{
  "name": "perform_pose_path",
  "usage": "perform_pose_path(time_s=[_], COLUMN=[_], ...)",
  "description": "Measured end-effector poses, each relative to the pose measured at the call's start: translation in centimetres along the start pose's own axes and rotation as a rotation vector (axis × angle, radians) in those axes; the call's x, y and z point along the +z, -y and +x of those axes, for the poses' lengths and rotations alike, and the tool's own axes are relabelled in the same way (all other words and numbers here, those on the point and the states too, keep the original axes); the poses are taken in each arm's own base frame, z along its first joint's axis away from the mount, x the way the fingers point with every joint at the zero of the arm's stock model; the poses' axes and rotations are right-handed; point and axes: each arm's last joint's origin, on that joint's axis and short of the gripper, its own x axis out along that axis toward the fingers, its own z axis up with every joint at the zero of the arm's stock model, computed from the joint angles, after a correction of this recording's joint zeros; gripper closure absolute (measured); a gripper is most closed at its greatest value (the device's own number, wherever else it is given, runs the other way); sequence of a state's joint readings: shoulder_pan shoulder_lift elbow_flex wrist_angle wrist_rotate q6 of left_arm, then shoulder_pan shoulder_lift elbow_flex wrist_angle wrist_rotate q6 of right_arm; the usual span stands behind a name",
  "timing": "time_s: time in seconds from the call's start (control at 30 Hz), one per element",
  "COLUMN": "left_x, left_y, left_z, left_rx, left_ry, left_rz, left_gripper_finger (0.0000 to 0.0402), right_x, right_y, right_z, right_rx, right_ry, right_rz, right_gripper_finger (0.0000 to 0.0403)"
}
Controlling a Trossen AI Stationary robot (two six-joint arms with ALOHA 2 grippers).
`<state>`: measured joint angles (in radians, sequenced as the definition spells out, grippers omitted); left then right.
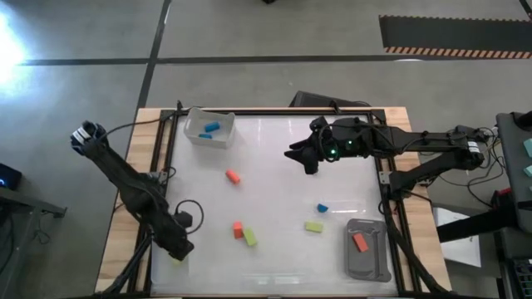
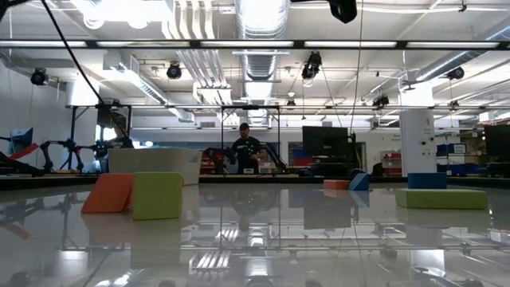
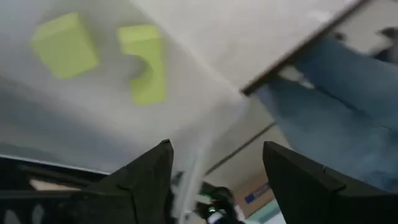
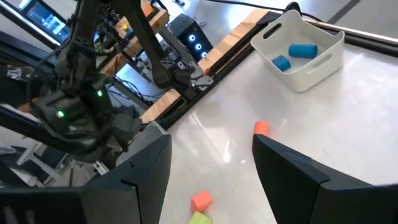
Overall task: Sort & place blocks by color
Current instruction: Put the orange block into the black bin
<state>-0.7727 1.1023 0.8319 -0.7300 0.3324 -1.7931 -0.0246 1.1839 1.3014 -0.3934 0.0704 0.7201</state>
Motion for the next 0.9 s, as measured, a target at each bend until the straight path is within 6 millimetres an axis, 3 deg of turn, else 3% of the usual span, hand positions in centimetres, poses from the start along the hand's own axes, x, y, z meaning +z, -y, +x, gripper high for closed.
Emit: perform_pose_path(time_s=[0.13,0.4,0.67,0.9], left_x=[-0.5,0.2,1.1,1.1], left_y=[0.6,0.5,-0.8,-1.6], left_z=[-2.4,-7.3,-10.0,-11.1], left_rx=[-0.148,-0.375,-0.382,-0.359], left_ry=[0.128,0.632,1.094,1.248], left_rz=[0.060,0.202,0.274,0.299], left_gripper_finger=[0.0169,0.0169,0.0169,0.0169], right_x=[0.1,0.6,0.7,0.6], right_y=[-0.1,-0.6,-0.3,1.5], right_z=[-0.1,1.2,6.4,12.5], right_rx=[0.003,-0.009,-0.075,-0.127], right_ry=[0.004,-0.004,-0.068,-0.178], right_rz=[0.007,0.043,0.050,0.069], right_gripper_finger=[0.0188,0.0188,0.0188,0.0188])
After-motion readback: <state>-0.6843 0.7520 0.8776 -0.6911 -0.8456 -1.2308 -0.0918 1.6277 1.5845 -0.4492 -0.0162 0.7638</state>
